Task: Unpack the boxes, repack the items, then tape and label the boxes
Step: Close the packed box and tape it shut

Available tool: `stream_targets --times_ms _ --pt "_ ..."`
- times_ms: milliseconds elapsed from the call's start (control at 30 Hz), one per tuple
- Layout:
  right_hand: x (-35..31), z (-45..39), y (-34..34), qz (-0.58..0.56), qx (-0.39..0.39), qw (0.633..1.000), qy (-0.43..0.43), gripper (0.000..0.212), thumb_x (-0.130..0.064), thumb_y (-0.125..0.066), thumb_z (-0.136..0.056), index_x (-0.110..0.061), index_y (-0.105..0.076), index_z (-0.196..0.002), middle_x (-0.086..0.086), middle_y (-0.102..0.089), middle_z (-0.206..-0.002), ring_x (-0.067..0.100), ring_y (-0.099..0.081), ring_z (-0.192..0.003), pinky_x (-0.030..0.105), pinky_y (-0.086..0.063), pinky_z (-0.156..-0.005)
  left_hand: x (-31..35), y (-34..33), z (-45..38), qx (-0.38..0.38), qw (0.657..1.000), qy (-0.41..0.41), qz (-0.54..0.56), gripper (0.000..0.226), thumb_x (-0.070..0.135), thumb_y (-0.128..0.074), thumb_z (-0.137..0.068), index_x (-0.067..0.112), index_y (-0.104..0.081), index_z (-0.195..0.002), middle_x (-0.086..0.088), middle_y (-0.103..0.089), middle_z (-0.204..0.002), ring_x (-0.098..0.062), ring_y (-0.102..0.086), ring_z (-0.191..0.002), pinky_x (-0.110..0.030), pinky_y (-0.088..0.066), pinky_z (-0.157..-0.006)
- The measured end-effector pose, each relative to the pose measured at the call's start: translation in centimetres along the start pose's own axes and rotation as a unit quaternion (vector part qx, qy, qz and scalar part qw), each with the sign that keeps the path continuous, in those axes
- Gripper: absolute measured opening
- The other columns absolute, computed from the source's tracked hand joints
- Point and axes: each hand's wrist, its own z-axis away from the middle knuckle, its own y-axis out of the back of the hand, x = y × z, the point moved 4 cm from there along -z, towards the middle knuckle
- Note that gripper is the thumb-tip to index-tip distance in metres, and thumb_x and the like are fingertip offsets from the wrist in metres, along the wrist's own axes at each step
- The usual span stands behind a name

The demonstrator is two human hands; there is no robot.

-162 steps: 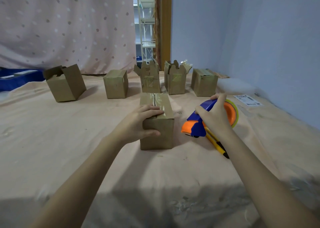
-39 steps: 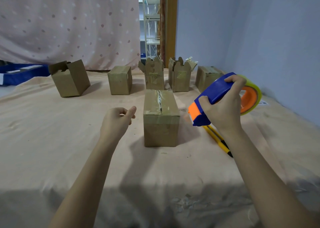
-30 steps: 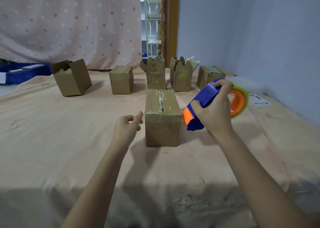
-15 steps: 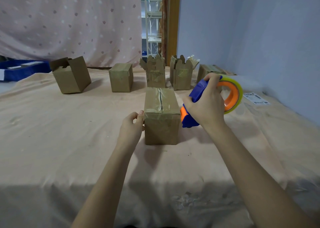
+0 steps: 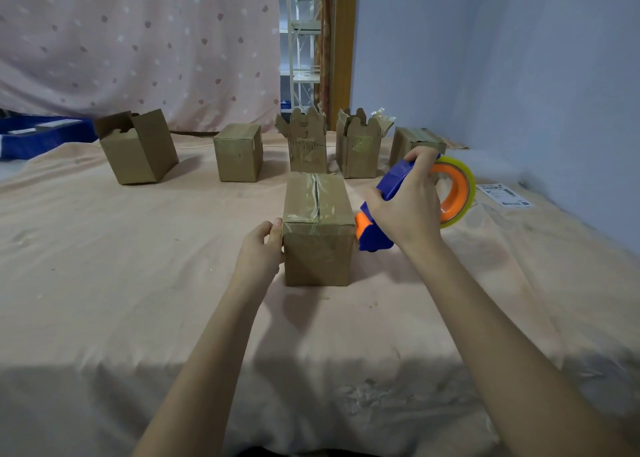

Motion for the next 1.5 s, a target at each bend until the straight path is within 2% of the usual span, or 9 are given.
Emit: stream_targets --times_ms 267,500,700,800,900,1000,1167,1367,1500 --pt "0.3 1.7 -2.2 0.052 -0.048 0.997 0.034 0.044 -0.021 -0.061 -0.084 -0.009 -0.032 -0.115 0.004 -0.052 -0.080 0.026 -0.057 -0.066 0.033 -0.045 -0.054 0.0 0.4 -0.1 0.005 1.000 -0.006 -0.012 0.038 0.029 -0.038 -0.103 0.011 -0.046 -0.070 -0.002 -0.042 -0.060 -0.002 -0.033 -0.030 -0.012 -0.023 -0.033" --pt "1.7 1.1 -2.1 0.012 -0.086 0.996 0.009 0.043 -0.020 -0.061 -0.086 -0.012 -0.030 -0.114 0.003 -0.053 -0.084 0.025 -0.058 -0.069 0.037 -0.049 -0.058 -0.6 0.1 -0.2 -0.003 0.999 0.020 -0.046 0.045 0.040 -0.033 -0.102 0.010 -0.046 -0.071 -0.002 -0.046 -0.063 -0.010 -0.038 -0.043 -0.013 -0.025 -0.034" --pt "3.9 0.9 -0.8 0.057 -0.128 0.990 -0.022 0.045 -0.023 -0.055 -0.091 -0.015 -0.029 -0.128 0.005 -0.056 -0.087 0.024 -0.057 -0.071 0.028 -0.041 -0.051 -2.5 -0.1 -0.6 0.017 0.996 0.034 -0.087 0.029 0.028 -0.040 -0.099 0.010 -0.048 -0.079 -0.005 -0.053 -0.070 -0.024 -0.050 -0.062 -0.032 -0.037 -0.060" --pt "4.6 0.5 0.8 0.117 -0.143 0.983 -0.010 0.057 -0.026 -0.051 -0.094 -0.018 -0.021 -0.141 0.001 -0.053 -0.074 0.023 -0.057 -0.064 0.027 -0.038 -0.047 -2.5 0.7 -0.5 0.084 0.994 -0.027 -0.071 0.011 0.008 -0.047 -0.091 0.013 -0.053 -0.100 -0.001 -0.060 -0.082 -0.026 -0.059 -0.083 -0.038 -0.045 -0.074" --pt "4.4 0.3 1.6 0.139 -0.162 0.977 0.005 0.076 -0.026 -0.051 -0.094 -0.024 0.000 -0.150 -0.004 -0.049 -0.071 0.018 -0.056 -0.061 0.029 -0.045 -0.051 -0.7 1.0 0.4 0.046 0.987 -0.153 -0.014 0.054 -0.008 -0.050 -0.082 0.023 -0.049 -0.125 0.005 -0.058 -0.108 -0.012 -0.056 -0.097 -0.026 -0.045 -0.076" --pt "3.9 0.5 1.7 0.152 -0.175 0.973 0.012 0.090 -0.027 -0.053 -0.095 -0.024 0.018 -0.149 -0.003 -0.048 -0.079 0.014 -0.054 -0.060 0.024 -0.041 -0.048 0.7 0.3 1.3 -0.028 0.964 -0.253 -0.077 0.067 0.005 -0.056 -0.069 0.035 -0.047 -0.128 0.006 -0.046 -0.126 -0.007 -0.047 -0.117 -0.021 -0.040 -0.093" --pt "3.0 0.4 1.7 0.201 -0.146 0.968 0.036 0.095 -0.035 -0.056 -0.092 -0.016 0.017 -0.150 0.000 -0.046 -0.089 0.016 -0.054 -0.068 0.026 -0.045 -0.054 0.6 0.3 1.7 -0.004 0.946 -0.285 -0.151 0.051 0.020 -0.060 -0.074 0.020 -0.060 -0.125 0.000 -0.046 -0.129 -0.012 -0.045 -0.123 -0.009 -0.030 -0.098" --pt "2.9 0.2 0.3 0.188 -0.093 0.973 0.091 0.090 -0.032 -0.058 -0.091 -0.016 0.006 -0.153 0.001 -0.052 -0.079 0.017 -0.052 -0.068 0.029 -0.043 -0.057 1.6 0.7 1.5 0.063 0.922 -0.324 -0.202 0.033 0.012 -0.071 -0.083 0.020 -0.068 -0.115 -0.002 -0.054 -0.123 -0.018 -0.055 -0.112 -0.025 -0.041 -0.085" --pt "4.8 0.6 -1.3 0.087 -0.073 0.992 0.058 0.101 -0.035 -0.070 -0.084 -0.027 0.006 -0.151 0.006 -0.063 -0.095 0.020 -0.058 -0.077 0.030 -0.047 -0.065 1.2 0.7 1.2 0.041 0.930 -0.303 -0.204 0.036 0.018 -0.074 -0.081 0.022 -0.066 -0.116 -0.004 -0.050 -0.132 -0.015 -0.049 -0.123 -0.024 -0.039 -0.090"
